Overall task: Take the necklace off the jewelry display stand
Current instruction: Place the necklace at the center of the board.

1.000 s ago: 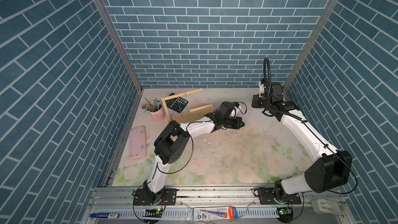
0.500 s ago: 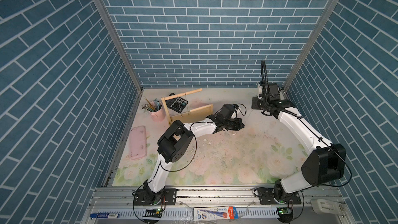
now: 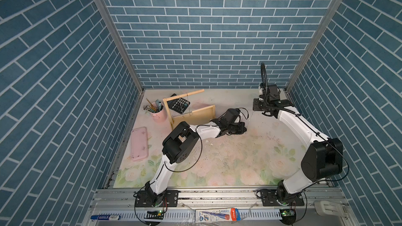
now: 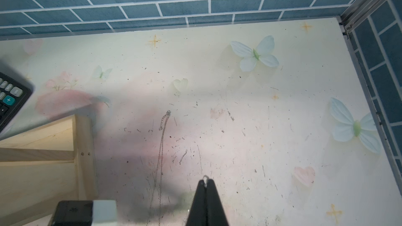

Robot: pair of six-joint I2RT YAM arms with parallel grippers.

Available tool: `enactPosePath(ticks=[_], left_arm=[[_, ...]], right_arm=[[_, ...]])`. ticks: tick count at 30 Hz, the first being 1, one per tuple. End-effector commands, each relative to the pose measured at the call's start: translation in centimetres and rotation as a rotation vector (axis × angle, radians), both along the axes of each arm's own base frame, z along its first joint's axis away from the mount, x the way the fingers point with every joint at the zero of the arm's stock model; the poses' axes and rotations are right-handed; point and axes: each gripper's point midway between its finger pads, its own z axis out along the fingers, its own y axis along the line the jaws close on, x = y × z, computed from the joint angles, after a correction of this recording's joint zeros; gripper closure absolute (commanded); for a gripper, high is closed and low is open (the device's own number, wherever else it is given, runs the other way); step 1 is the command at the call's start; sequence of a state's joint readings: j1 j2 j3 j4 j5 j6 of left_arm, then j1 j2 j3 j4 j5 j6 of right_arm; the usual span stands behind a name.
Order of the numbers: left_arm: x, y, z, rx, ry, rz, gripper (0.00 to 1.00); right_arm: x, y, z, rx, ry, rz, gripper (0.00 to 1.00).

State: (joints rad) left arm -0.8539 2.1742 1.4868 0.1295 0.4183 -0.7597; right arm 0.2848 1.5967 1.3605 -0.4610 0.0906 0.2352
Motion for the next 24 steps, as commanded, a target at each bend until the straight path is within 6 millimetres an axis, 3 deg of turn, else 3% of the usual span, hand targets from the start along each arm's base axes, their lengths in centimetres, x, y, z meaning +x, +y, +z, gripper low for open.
enactPosePath(ticks=[1,24], left_arm=[[-0.3,0.3,-1.5,0.027,0.015,0.033,1.0],[-0.6,0.2,-4.4,-0.02,0.1,0.115,1.0]], right_arm=[[1.3,0.1,0.5,0.008,-0.027,0.011,1.0],[3.1,0.9,-2.9,0.049,0.035,0.036,1.0]])
